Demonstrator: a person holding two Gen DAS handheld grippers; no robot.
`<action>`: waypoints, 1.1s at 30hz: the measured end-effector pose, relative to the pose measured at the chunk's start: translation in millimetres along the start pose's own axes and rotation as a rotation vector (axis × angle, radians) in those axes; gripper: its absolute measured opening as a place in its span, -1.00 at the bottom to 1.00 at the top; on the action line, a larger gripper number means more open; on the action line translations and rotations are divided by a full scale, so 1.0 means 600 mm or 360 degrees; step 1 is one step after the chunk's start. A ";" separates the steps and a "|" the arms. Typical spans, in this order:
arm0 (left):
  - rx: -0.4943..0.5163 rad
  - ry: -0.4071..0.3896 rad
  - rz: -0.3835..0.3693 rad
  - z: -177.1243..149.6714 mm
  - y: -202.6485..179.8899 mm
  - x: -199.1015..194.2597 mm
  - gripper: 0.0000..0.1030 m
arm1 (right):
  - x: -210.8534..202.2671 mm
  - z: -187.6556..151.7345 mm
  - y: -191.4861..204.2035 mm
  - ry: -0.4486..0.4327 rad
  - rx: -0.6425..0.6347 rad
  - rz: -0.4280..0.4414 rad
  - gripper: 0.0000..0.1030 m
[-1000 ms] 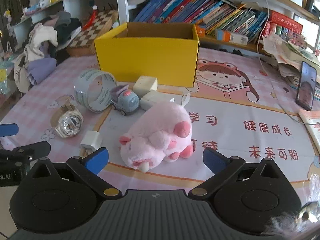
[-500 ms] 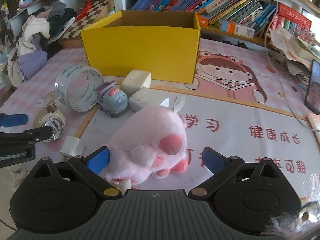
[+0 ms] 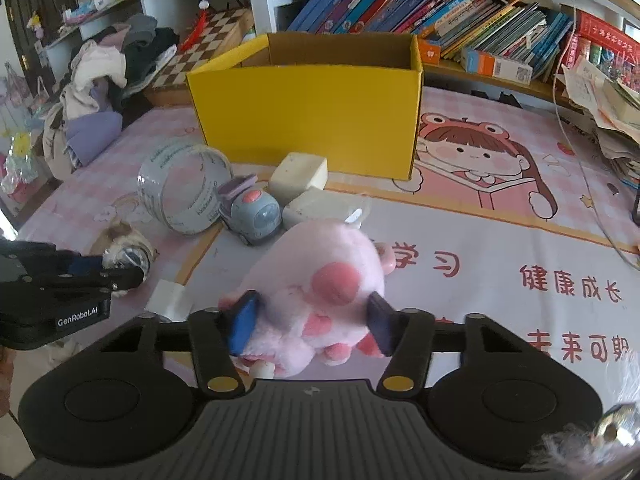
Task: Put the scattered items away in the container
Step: 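Close the right tool on the pink pig while the left tool closes on the white watch, then lift the pig with the right tool while the left tool lifts the watch toward the yellow box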
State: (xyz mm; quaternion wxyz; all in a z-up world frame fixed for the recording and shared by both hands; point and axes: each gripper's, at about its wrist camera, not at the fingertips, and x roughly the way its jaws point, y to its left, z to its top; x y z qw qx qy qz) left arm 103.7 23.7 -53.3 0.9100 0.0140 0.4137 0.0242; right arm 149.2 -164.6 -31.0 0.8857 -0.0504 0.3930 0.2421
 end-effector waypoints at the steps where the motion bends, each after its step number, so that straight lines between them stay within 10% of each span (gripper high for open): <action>1: -0.0002 -0.0011 -0.0002 0.000 0.001 -0.004 -0.67 | -0.004 0.000 -0.001 -0.0010 0.0012 0.0005 -0.10; 33: 0.0105 -0.0392 -0.0219 0.036 0.021 -0.136 -0.67 | -0.122 0.056 0.014 -0.0215 0.0073 -0.0005 -0.20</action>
